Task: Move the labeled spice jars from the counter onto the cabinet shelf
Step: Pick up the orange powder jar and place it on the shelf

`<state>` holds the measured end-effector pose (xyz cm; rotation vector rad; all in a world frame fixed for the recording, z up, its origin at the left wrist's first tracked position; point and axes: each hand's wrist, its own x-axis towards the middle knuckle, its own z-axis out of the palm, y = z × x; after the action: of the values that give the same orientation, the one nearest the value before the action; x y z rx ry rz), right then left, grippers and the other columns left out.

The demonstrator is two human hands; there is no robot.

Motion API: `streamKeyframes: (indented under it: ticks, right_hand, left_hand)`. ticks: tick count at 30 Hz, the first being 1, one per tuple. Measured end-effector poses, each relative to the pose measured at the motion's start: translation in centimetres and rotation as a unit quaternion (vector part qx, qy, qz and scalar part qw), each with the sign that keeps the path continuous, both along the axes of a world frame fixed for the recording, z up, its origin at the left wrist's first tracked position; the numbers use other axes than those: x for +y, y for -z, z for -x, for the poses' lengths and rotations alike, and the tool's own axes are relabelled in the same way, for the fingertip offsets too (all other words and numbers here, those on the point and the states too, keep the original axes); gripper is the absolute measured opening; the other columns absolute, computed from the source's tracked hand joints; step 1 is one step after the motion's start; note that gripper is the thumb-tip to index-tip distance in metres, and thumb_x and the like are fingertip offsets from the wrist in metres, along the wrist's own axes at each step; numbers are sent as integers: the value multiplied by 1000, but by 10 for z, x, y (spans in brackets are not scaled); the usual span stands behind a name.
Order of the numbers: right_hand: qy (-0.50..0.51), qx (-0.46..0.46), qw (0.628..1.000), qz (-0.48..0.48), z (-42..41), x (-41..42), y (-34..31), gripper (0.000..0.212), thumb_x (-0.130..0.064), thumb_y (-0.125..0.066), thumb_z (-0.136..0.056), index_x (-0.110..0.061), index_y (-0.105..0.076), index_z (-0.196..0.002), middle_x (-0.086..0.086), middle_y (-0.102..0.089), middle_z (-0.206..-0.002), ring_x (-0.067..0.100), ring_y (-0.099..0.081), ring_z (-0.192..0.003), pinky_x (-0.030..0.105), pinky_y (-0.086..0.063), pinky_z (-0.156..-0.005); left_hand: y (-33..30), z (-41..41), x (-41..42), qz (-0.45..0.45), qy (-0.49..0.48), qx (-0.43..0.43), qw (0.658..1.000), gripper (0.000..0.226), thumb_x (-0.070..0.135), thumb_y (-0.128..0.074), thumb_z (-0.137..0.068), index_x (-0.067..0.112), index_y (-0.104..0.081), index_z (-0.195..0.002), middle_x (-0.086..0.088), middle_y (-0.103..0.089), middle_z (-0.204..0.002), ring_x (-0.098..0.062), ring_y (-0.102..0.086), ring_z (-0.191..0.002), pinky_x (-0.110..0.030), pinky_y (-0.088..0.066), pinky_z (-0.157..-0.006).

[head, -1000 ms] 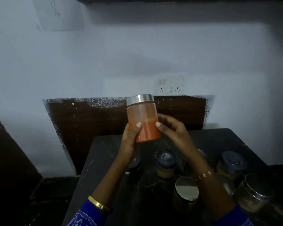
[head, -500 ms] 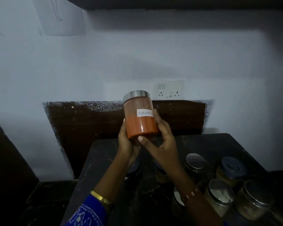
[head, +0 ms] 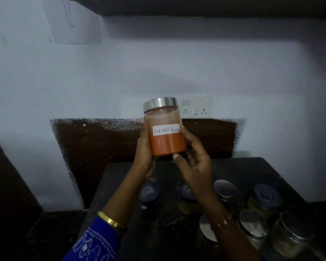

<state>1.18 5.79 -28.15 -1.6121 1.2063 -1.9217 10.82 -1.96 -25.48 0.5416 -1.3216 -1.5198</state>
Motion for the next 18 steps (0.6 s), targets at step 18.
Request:
streamKeyframes:
  ticks: [18]
  right_hand:
    - [-7,-13,1000,-23,13,-45,-121,54,-25,-58,-89,-23,-37,-138,-2,-52,-122,13,-56,-108,22,-52,-86]
  left_hand:
    - [-114,6,-34,156,-144,-67,975,45,49,-20,-97,23,-54,-110,-6,-65,-105,-19,-66,-92,-27,-57,-77]
